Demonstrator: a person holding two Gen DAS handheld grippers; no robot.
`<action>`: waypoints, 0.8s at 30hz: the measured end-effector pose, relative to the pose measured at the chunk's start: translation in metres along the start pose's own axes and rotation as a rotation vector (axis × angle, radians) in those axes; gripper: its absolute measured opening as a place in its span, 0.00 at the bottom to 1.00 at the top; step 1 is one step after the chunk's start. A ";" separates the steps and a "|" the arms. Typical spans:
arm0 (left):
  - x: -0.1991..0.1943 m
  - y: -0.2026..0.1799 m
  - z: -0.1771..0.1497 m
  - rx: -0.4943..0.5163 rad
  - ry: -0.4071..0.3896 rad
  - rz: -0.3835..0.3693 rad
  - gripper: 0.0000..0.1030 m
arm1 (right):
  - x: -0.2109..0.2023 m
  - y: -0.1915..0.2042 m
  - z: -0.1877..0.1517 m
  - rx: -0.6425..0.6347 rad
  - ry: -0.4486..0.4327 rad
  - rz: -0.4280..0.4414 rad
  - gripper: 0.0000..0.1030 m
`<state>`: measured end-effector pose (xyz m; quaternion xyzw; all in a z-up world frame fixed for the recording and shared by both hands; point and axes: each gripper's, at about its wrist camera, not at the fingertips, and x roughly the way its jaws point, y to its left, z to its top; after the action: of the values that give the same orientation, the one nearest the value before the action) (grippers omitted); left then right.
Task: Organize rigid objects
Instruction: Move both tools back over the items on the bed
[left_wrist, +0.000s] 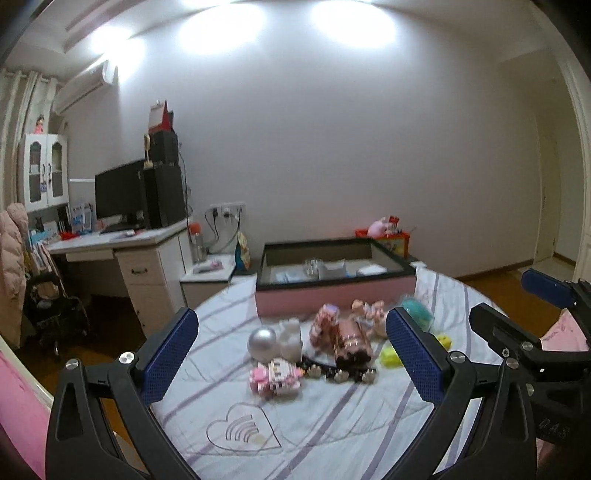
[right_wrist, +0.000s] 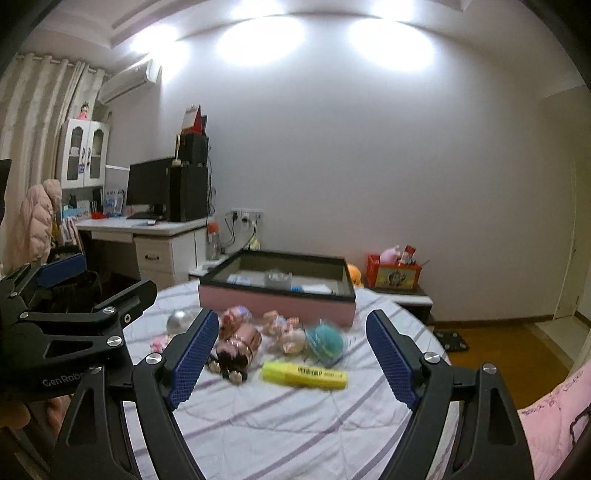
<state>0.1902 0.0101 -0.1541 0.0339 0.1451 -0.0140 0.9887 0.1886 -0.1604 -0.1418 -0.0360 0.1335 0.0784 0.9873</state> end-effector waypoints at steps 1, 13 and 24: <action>0.004 0.000 -0.003 -0.005 0.013 -0.002 1.00 | 0.004 -0.001 -0.003 0.004 0.013 0.002 0.81; 0.061 0.035 -0.046 -0.092 0.237 -0.010 1.00 | 0.052 -0.018 -0.043 0.062 0.180 0.005 0.81; 0.131 0.043 -0.031 -0.103 0.340 -0.020 1.00 | 0.096 -0.044 -0.036 0.106 0.245 -0.028 0.81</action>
<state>0.3088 0.0528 -0.2184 -0.0165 0.3110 -0.0105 0.9502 0.2783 -0.1929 -0.1998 0.0051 0.2563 0.0526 0.9651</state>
